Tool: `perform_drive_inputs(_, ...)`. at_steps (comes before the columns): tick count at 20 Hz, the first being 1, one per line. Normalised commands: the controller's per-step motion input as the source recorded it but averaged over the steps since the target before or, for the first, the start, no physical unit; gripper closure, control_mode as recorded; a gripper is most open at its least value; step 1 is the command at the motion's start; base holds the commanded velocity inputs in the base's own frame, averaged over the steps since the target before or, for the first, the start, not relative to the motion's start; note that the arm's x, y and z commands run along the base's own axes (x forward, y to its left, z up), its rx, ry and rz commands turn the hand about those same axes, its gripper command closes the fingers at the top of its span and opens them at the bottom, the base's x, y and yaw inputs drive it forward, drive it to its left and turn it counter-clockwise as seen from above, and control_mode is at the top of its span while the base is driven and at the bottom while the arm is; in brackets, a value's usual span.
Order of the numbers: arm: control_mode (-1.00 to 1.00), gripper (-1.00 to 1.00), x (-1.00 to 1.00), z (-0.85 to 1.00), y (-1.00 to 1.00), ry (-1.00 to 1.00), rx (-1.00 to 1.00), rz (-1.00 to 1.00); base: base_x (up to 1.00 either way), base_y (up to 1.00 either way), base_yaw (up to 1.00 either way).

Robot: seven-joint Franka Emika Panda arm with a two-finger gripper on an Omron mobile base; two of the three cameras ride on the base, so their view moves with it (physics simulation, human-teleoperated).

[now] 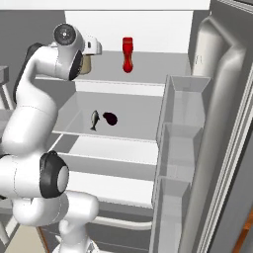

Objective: Place the ketchup and mayonnaise from the counter to the top shelf of the fridge. If the existing items in the fridge are on the top shelf, move them to other shelves.

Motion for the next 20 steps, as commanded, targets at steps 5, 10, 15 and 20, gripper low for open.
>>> perform_drive_inputs(5, -1.0, 1.0, 0.31, -0.14, 0.0, 0.0, 0.0, 0.0, 0.0, 0.0, 0.0)
perform_drive_inputs(10, -1.0, 1.0, 0.31, -0.06, 0.0, -0.01, 0.0, 0.0, 0.0, 0.0, 0.0)
perform_drive_inputs(15, -1.0, -1.0, 0.03, -0.01, 0.0, 0.0, 0.0, 0.0, 0.0, 0.0, 0.0)
perform_drive_inputs(20, -1.0, -1.0, -0.16, 0.0, 0.0, 0.0, 0.0, 0.0, 0.0, 0.0, 0.0)
